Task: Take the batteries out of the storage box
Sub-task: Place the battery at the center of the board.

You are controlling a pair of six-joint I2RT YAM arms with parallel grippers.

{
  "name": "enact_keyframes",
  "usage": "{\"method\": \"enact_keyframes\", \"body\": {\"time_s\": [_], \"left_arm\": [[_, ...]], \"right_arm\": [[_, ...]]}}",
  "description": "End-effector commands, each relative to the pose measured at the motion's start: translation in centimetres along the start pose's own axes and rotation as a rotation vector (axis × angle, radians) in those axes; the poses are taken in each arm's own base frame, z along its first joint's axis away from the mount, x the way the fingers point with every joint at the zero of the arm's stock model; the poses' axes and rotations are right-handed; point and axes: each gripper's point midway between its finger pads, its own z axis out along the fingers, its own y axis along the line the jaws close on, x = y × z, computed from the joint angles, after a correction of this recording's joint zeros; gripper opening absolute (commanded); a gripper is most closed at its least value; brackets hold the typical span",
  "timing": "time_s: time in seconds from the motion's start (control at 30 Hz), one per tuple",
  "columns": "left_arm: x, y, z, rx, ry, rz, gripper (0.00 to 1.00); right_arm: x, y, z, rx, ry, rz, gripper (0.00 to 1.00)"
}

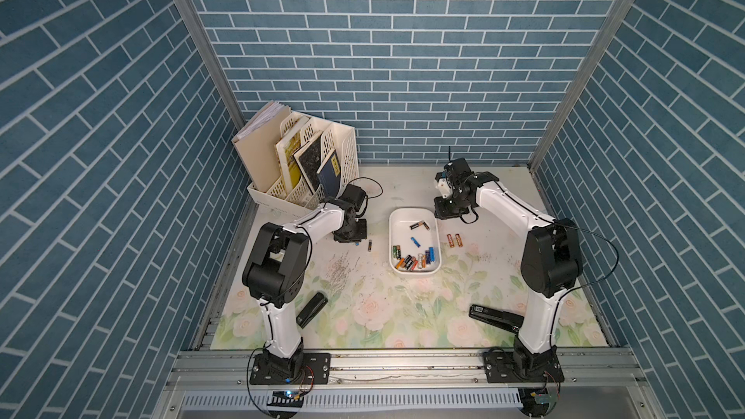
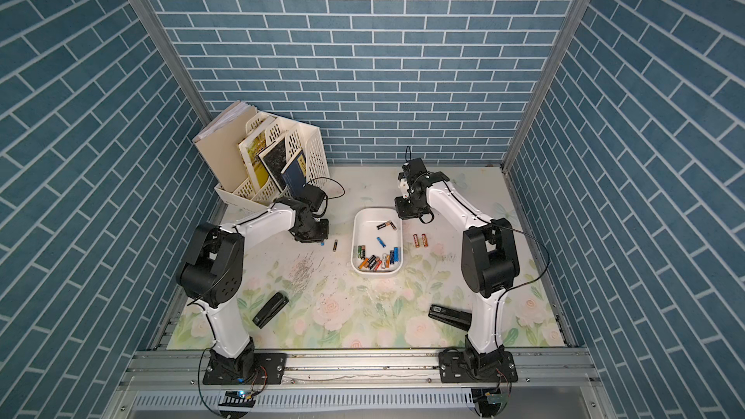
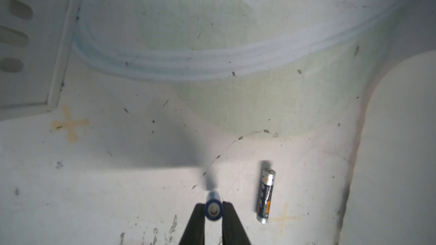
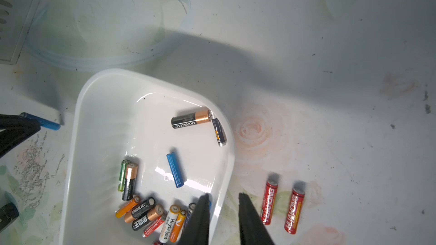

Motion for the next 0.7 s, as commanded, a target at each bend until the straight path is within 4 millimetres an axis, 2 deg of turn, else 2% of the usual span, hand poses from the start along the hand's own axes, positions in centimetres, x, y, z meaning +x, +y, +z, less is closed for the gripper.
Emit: {"method": "enact_keyframes", "body": {"time_s": [0.0,0.3,0.67], "left_arm": [[0.1,0.2,0.7,0.002,0.011,0.013,0.2],[0.6,0.1,1.9,0.006,0.032,0.016,0.19],[0.1,-0.2,3.2,0.008,0.045,0.03,0.19]], "right_arm": [[-0.2,0.1,-0.2,0.014,0.008,0.017,0.26],[-0.1,0.0,-0.1,0.02,0.012,0.015,0.26],[-0.2,-0.1,0.0,0.024,0.014,0.016,0.26]]}}
